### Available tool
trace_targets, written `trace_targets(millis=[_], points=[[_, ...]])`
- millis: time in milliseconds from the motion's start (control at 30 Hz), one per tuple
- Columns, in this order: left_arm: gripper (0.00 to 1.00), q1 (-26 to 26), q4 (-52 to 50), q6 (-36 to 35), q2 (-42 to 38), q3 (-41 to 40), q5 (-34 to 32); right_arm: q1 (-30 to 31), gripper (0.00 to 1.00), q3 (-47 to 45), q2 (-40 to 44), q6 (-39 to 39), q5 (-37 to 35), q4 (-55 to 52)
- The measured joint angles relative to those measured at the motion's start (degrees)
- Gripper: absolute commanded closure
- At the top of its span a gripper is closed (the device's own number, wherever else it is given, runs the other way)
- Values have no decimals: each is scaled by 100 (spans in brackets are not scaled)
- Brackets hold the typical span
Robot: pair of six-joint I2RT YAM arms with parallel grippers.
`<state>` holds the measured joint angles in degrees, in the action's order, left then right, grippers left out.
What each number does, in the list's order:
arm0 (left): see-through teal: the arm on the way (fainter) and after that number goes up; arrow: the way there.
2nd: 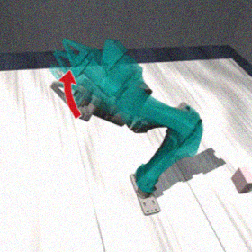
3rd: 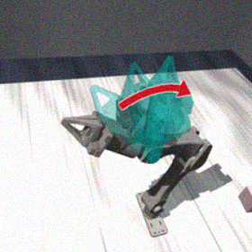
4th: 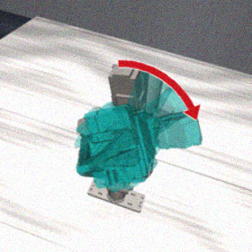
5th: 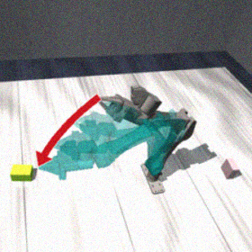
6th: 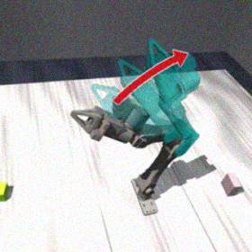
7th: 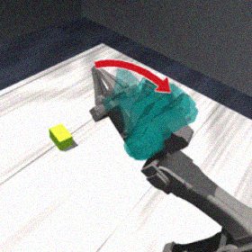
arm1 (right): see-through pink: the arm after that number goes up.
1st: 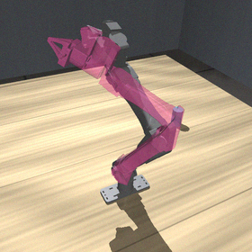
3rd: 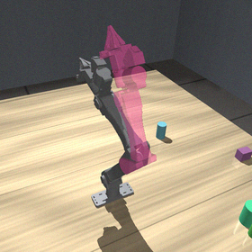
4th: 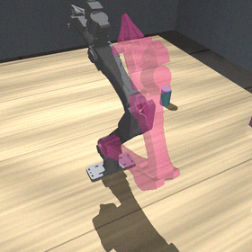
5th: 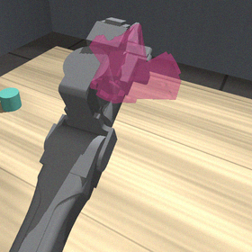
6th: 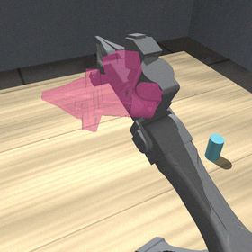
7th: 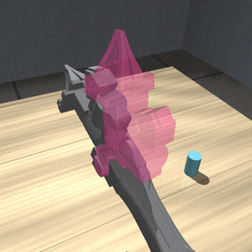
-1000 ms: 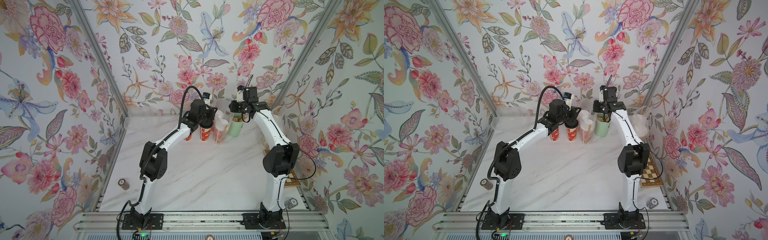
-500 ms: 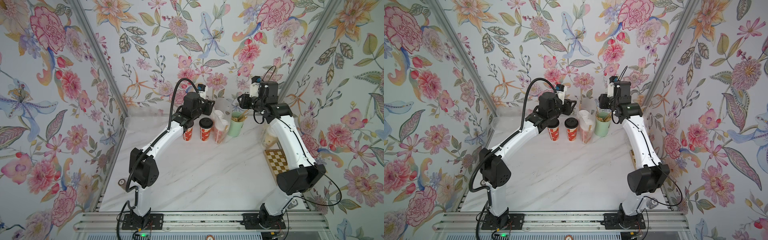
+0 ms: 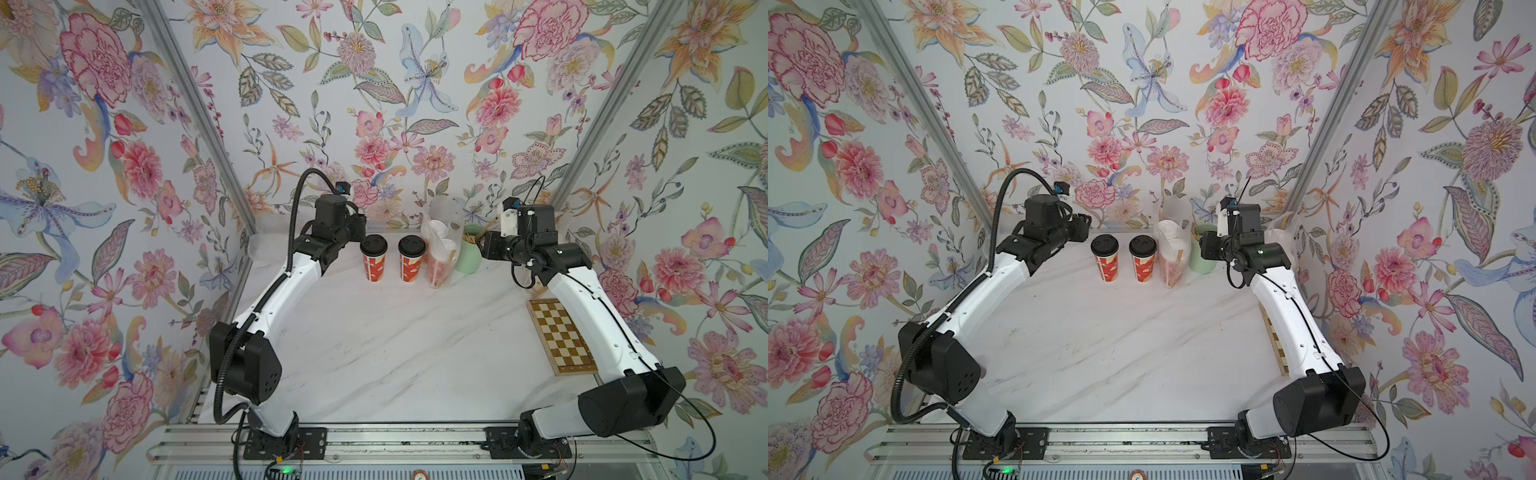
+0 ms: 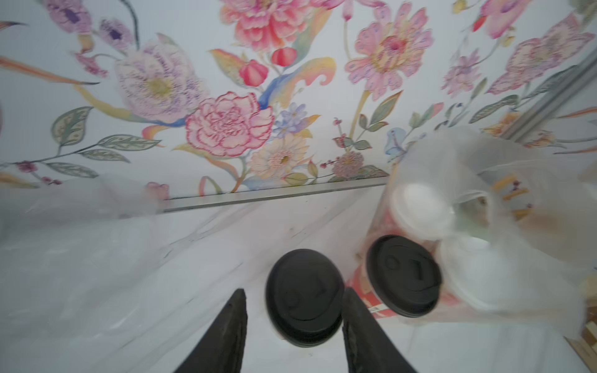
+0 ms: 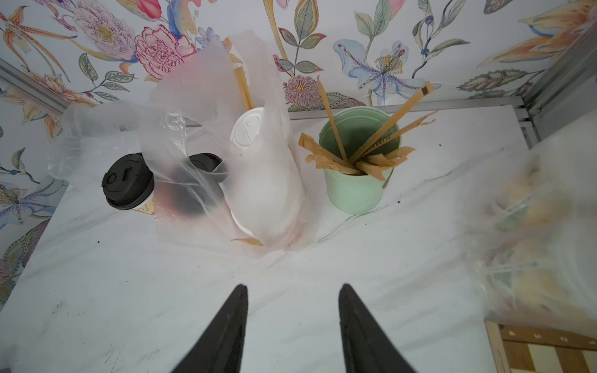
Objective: Pack milk tea into plastic carrier bags
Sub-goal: Place the plastic carrier bag at the center of the board, then pick up the plastic carrier bag from the corner of the board.
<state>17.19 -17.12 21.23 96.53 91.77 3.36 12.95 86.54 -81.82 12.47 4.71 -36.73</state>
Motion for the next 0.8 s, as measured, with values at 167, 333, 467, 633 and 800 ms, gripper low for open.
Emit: trace_targets(millis=[167, 333, 467, 633, 800], points=[[46, -776, -417, -205, 374, 116, -208, 0, 51, -358, 293, 44, -2, -4], [43, -1021, -614, -476, 1460, 898, -439, 0, 51, -494, 308, 70, 48, 4], [36, -1123, -774, -608, 2520, 1902, -579, 13, 51, -566, 310, 98, 74, 2], [31, -1290, -863, -695, 3617, 3180, -625, 22, 51, -758, 337, 149, 87, 15], [31, -1473, -695, -610, 4301, 3766, -542, 48, 51, -984, 374, 219, 87, 9]])
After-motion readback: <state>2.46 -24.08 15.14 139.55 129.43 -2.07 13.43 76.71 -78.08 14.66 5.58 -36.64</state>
